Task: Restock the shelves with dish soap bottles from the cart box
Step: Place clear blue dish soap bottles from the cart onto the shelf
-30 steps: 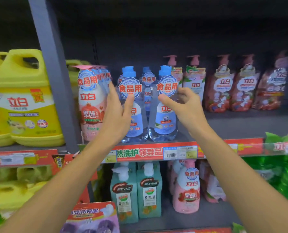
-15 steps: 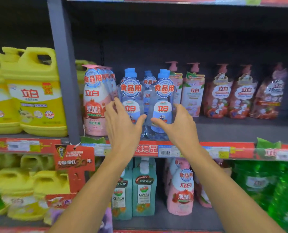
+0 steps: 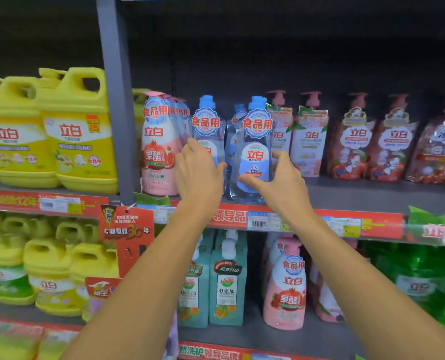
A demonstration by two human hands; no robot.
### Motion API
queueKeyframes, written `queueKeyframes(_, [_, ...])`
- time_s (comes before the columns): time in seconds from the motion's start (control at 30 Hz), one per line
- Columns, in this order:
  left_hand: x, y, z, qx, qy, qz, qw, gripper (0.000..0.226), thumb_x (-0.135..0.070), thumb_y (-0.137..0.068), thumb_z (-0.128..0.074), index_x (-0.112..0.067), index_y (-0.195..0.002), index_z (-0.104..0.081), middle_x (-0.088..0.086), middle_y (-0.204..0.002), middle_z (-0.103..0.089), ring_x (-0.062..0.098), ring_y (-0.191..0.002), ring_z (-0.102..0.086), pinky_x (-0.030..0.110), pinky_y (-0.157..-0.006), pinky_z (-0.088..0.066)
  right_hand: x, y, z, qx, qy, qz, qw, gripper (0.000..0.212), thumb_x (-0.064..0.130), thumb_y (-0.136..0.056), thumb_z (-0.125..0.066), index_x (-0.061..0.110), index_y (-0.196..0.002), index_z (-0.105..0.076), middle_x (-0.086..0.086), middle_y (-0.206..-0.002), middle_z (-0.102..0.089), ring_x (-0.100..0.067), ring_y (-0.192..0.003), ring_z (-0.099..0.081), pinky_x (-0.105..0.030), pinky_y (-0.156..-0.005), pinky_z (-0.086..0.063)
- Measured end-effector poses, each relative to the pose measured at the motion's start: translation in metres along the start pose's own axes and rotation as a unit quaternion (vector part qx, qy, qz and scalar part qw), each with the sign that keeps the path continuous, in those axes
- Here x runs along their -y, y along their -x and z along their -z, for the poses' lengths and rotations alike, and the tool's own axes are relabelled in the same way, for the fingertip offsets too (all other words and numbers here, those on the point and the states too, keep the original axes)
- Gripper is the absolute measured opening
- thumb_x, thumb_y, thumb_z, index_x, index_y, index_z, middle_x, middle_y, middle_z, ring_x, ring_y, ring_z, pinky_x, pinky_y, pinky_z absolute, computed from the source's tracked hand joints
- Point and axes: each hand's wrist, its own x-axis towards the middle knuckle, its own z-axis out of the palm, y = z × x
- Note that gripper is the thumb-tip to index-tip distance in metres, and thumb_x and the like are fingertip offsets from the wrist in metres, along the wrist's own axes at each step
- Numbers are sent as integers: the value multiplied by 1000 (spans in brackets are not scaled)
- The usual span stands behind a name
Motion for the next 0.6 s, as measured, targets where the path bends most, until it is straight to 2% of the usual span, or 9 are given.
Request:
queueKeyframes(0.17, [-5,-11,-13,-10,-9,31,999,79,-35,-86,-73,-1,-142,-29,16,-141,-38,33,-131,-39,38,-95,-43,-3,-1,0,5,-20,11,1000,83,69,-63,-77,28,-127,-44,7,-121,-65,-20,-108,-64,-49,-88,-53])
queueKeyframes(0.4, [-5,-34,-36,5,-22,58,998,77,-31,-88,-71,1,-142,-27,19,-143,-34,33,-132,-36,38,-99,-43,-11,-11,2,21,-26,8,999,72,58,-67,-83,29,-121,-45,9,-115,-64,-17,-103,-64,-47,-87,-54])
queueKeyframes(0.6, [-3,-50,-53,5,-29,61,998,79,-32,-87,-72,1,-143,-27,20,-146,-33,34,-138,-32,37,-103,-41,-16,-19,-1,21,-27,8,999,73,56,-69,-83,27,-124,-45,7,-118,-65,-16,-105,-63,-44,-88,-53])
